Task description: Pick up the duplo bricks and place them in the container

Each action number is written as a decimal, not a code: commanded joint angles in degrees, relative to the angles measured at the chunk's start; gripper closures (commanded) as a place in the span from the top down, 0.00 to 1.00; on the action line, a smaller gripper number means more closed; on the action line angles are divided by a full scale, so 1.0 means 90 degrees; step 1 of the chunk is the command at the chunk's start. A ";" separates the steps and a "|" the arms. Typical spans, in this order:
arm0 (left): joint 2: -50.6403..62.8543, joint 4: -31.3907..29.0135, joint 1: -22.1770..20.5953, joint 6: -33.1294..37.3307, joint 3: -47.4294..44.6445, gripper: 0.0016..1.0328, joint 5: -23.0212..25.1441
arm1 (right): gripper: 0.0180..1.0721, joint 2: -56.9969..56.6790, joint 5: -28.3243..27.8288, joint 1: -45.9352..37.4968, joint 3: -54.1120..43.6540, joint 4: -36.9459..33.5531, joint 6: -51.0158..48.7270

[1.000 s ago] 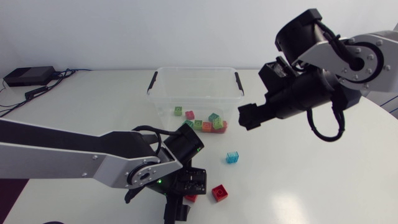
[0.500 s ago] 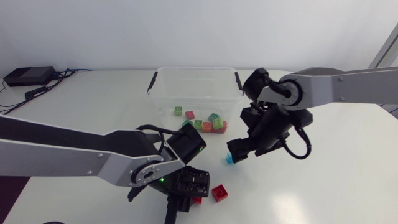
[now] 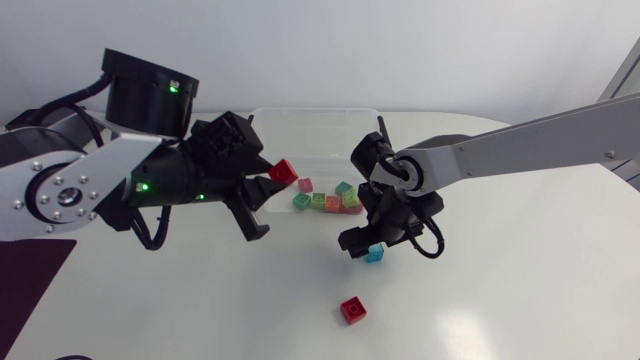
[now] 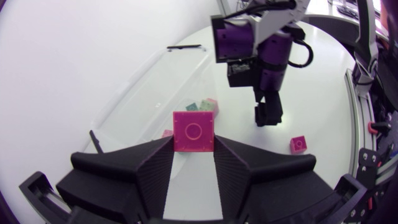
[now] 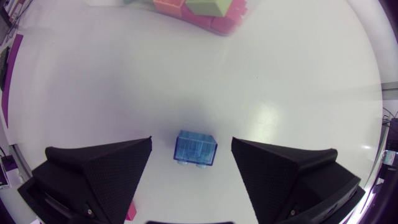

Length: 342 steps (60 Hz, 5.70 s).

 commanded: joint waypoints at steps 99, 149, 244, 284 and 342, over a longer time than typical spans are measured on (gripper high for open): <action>-0.0591 -0.0078 0.0773 -0.2801 0.0224 0.96 -0.2012 | 0.48 0.0029 0.0634 0.0046 0.3047 0.0799 -0.1118; -0.4175 0.0616 0.0978 -0.2586 -0.2637 0.96 -0.2266 | 0.95 -0.1817 0.0029 0.1120 -0.0527 -0.0979 -0.0249; -0.8130 -0.0752 0.3302 -0.2713 -0.4337 0.96 -0.2276 | 0.35 -0.2383 0.0458 0.0525 0.1631 -0.1701 -0.0777; -0.8140 0.1104 0.3449 -0.2625 -0.5508 0.96 -0.2276 | 0.77 0.0361 0.1533 0.0505 0.2393 0.2850 -0.1411; -0.8140 0.1387 0.3361 -0.2371 -0.5684 0.96 -0.2051 | 0.95 -0.7822 0.2109 -0.1663 -0.4199 0.4646 -0.3101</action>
